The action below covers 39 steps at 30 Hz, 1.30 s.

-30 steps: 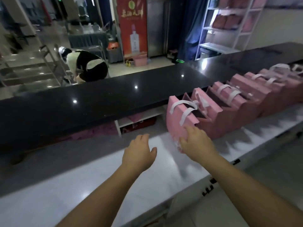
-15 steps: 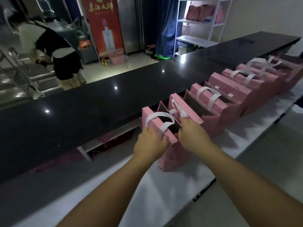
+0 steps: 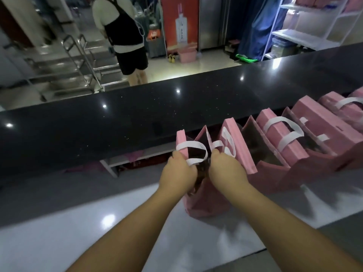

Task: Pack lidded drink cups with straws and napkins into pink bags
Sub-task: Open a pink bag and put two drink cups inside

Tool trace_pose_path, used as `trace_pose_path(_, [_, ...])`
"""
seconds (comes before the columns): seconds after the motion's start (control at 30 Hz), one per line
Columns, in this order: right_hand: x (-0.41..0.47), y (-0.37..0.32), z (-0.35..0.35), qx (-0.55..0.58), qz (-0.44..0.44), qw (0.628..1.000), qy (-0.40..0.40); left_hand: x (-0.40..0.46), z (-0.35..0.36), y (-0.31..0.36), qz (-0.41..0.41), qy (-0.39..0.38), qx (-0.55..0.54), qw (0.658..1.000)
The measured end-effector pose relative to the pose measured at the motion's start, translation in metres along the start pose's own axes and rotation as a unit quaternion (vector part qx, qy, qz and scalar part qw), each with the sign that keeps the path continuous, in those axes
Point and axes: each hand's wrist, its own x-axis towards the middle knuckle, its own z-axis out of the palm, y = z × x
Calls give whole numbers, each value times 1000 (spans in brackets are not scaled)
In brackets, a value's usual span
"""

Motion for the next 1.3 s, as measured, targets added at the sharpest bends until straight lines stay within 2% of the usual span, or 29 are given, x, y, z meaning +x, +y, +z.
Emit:
trace_pose_path(0.23, [-9, -20, 1, -2, -6, 997, -82, -21, -34, -56, -62, 27, -55, 996])
trace_pose_path(0.3, [-19, -29, 3, -3, -18, 998, -65, -36, -45, -74, -77, 46, -75, 993])
trace_pose_path(0.37, [-32, -43, 4, 2, -47, 998, -51, -56, -61, -97, -93, 67, -101, 988])
trace_pose_path(0.47, [-52, -80, 2, 7, -108, 991, -78, -93, -89, -139, -125, 108, -134, 977])
trace_pose_path(0.7, [-142, -213, 26, 13, -249, 962, -109, -227, -157, -257, -195, 201, -169, 945])
trace_pose_path(0.9, [-253, -324, 59, 1, -378, 918, -122, -365, -203, -349, -250, 270, -201, 908])
trace_pose_path(1.07, [-359, -408, 86, -4, -487, 864, -126, -475, -225, -416, -296, 336, -209, 869])
trace_pose_path(1.3, [-481, -502, 106, 0, -610, 778, -146, -597, -243, -474, -401, 424, -196, 788])
